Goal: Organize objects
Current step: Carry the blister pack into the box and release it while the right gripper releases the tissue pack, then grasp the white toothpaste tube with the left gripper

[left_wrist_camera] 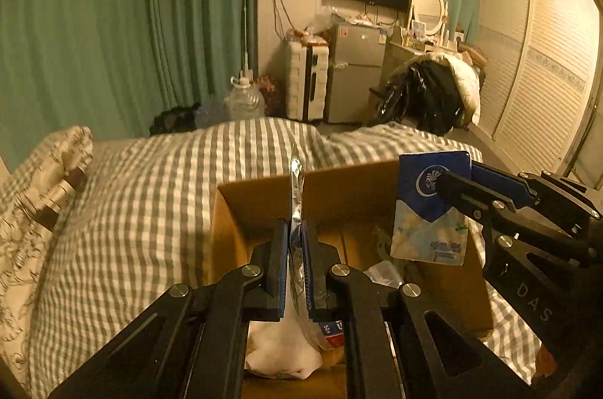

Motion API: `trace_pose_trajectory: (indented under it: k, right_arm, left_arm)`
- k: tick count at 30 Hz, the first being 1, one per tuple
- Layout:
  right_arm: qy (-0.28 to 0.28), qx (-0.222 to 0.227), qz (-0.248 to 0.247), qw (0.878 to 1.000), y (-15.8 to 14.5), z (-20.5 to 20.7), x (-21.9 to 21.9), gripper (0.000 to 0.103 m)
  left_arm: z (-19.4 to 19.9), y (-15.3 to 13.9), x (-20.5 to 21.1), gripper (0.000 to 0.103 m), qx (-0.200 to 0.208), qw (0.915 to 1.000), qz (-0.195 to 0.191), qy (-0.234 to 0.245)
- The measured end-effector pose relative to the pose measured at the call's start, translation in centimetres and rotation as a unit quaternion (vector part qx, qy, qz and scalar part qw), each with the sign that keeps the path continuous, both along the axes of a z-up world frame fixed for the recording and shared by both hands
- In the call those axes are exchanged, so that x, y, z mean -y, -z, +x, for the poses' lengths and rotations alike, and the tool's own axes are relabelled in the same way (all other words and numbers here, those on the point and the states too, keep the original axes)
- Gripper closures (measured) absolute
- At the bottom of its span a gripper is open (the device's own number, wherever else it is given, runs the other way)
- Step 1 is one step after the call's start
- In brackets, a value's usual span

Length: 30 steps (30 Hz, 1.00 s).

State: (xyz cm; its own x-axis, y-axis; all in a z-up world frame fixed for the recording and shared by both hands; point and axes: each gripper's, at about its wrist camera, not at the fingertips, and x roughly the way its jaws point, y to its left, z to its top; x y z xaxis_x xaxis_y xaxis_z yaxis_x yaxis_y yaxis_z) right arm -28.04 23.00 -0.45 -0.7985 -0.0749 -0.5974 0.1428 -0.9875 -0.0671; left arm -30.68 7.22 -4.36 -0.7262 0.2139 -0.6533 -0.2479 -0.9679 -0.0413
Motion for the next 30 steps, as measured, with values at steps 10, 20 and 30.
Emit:
trace_pose_trajectory:
  k: [10,20,30]
  right_arm:
    - [0.021,-0.029,-0.011,0.999,-1.1,0.8,-0.9,0.041]
    - [0.043,-0.072,0.009,0.996,-7.5,8.2,-1.2,0.025]
    - [0.052,-0.09,0.034,0.994,-11.7,17.1,0.1,0.008]
  left_arm:
    - [1.0,-0.7,0.8,0.051,-0.006,0.9998,-0.014,-0.014]
    - [7.8,-6.3,3.7,0.009,-0.065,0.9965,-0.03,-0.044]
    - [14.9,-11.0,6.8,0.0,-0.104,0.992,-0.016,-0.07]
